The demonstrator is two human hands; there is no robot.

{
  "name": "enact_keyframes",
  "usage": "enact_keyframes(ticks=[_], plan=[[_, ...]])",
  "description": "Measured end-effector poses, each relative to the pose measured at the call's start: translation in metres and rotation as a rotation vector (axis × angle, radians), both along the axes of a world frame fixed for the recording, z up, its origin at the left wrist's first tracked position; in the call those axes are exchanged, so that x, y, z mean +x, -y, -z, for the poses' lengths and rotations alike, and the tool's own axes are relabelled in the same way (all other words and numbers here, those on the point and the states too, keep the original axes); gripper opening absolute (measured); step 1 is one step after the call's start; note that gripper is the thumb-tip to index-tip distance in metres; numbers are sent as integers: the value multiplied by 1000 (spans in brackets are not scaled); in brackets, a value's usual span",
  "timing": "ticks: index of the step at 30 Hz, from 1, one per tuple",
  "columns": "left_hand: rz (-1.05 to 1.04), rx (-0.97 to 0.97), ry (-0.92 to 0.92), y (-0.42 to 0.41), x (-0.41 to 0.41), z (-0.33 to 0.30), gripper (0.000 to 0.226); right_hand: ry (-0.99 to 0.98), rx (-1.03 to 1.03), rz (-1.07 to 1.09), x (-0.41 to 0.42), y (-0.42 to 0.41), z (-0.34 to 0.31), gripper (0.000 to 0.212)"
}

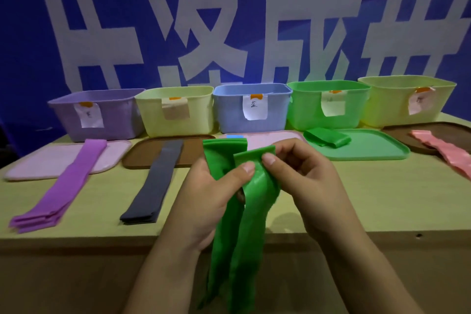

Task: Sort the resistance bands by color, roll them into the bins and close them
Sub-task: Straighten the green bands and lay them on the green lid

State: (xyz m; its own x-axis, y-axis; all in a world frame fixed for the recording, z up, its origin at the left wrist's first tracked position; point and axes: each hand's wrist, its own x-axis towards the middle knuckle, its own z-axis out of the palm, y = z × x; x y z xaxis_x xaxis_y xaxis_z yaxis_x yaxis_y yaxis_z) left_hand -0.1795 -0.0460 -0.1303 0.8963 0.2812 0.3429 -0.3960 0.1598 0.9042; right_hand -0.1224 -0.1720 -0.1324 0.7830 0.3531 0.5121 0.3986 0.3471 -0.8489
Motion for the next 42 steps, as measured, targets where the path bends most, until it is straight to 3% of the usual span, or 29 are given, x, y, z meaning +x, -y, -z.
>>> enact_keyframes(ticks=[3,9,11,13,15,18,24,30,35,42], plan=[[18,29,-14,0,3,5,30,-44,68,-37,3,1,4,17],[107,53,-27,3,3,3,24,-29,51,-15,6,5,7,9],[132,12,-38,3,5,4,27,-38,51,-10,10,7,8,7],[144,-102,-58,1,7,5,43,-49,82,-4,12,9,10,8],[131,-192,-53,1,8,3,47,-54,118,-32,11,11,12,27],[35,-205,-35,3,10,0,27,-92,176,-101,5,13,14,35],[-79,-137,-15,12,12,1,13,-50,234,-120,-12,11,14,28],[-45,-83,-40,16,10,-3,21,-35,223,-82,-18,8,13,8],[-21,-155,-11,14,3,-9,13,-15,216,51,-17,10,8,15],[50,-82,53,10,1,-6,13,47,235,170,-20,10,4,16]])
